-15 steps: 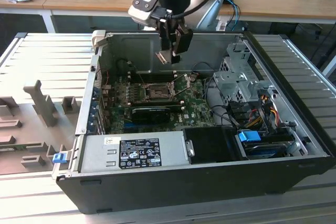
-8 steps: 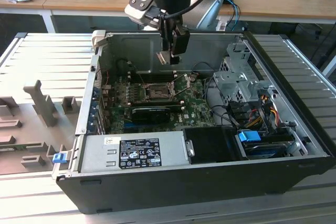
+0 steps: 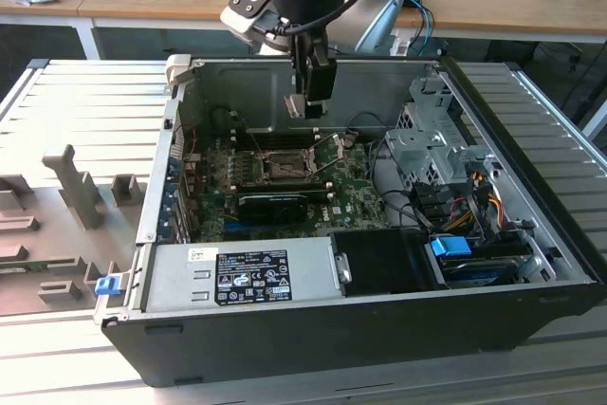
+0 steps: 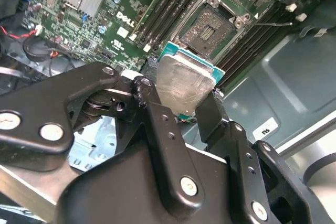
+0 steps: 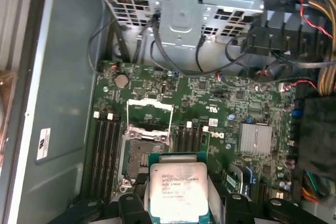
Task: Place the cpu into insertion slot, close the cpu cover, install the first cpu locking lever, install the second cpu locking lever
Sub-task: 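Place the cpu into insertion slot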
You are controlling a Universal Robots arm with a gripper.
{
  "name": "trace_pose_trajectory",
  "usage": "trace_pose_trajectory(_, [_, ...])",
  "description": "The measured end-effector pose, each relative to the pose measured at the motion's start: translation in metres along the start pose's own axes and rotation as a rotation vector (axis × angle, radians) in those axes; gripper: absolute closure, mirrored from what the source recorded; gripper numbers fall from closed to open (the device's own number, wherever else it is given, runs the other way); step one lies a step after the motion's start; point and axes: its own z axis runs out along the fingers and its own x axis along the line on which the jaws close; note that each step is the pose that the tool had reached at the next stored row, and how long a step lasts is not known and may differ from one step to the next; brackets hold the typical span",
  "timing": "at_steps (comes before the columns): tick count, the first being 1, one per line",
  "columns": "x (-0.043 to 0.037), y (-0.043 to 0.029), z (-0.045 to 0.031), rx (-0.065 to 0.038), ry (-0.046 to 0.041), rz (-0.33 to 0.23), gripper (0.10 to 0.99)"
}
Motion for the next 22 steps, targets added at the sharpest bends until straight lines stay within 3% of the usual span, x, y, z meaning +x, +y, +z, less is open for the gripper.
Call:
trace_pose_trajectory(4, [0.0002, -0.0001, 0.0017, 0.0, -0.0059, 0.029, 0.553])
trace_pose_trajectory(6, [0.0007, -0.0008, 0.0101, 0.0, -0.0073, 0.045, 0.553])
trace_pose_trajectory(15, [0.0014, -0.0014, 0.0168, 0.0, -0.0073, 0.047, 0.553])
trace_pose_trajectory(22, [0.0025, -0.003, 0.0273, 0.0, -0.0073, 0.047, 0.553])
